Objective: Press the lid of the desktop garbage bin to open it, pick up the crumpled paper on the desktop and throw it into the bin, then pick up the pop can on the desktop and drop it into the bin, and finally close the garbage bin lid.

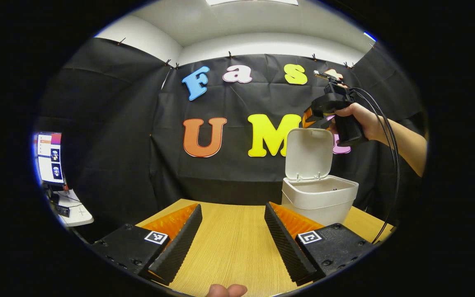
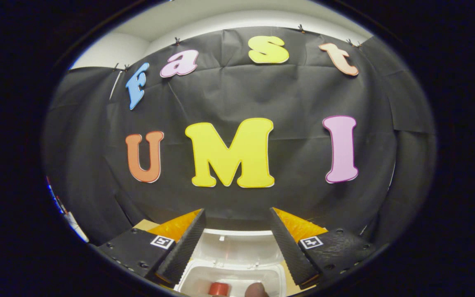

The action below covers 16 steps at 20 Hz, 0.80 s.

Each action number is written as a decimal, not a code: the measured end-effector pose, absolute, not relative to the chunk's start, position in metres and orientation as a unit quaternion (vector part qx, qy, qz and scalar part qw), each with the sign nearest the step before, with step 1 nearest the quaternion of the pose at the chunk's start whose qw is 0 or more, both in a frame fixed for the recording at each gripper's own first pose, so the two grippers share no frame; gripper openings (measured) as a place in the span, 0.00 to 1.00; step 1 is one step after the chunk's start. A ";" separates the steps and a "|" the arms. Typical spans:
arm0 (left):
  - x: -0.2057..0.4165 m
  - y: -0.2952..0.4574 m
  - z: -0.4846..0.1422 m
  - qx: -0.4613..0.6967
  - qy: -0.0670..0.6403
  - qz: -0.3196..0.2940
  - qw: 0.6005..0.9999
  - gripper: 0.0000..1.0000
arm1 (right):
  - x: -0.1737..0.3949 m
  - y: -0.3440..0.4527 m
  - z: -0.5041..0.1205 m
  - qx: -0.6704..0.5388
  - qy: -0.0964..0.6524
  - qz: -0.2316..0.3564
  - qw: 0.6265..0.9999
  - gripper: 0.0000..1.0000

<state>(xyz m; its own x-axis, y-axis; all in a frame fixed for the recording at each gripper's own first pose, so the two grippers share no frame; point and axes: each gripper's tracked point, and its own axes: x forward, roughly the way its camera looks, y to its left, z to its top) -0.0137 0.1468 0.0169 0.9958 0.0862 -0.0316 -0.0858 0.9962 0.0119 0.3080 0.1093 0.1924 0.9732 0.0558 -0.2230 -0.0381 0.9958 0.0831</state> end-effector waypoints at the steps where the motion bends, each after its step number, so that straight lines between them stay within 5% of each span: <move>1: -0.016 0.146 0.017 0.007 0.016 0.045 0.999 0.98 | 0.306 0.109 0.192 0.037 0.113 0.023 0.993 0.94; 16: -0.034 0.105 0.031 0.020 -0.009 0.026 0.999 0.98 | 0.193 0.117 0.123 0.006 0.096 0.077 0.992 0.96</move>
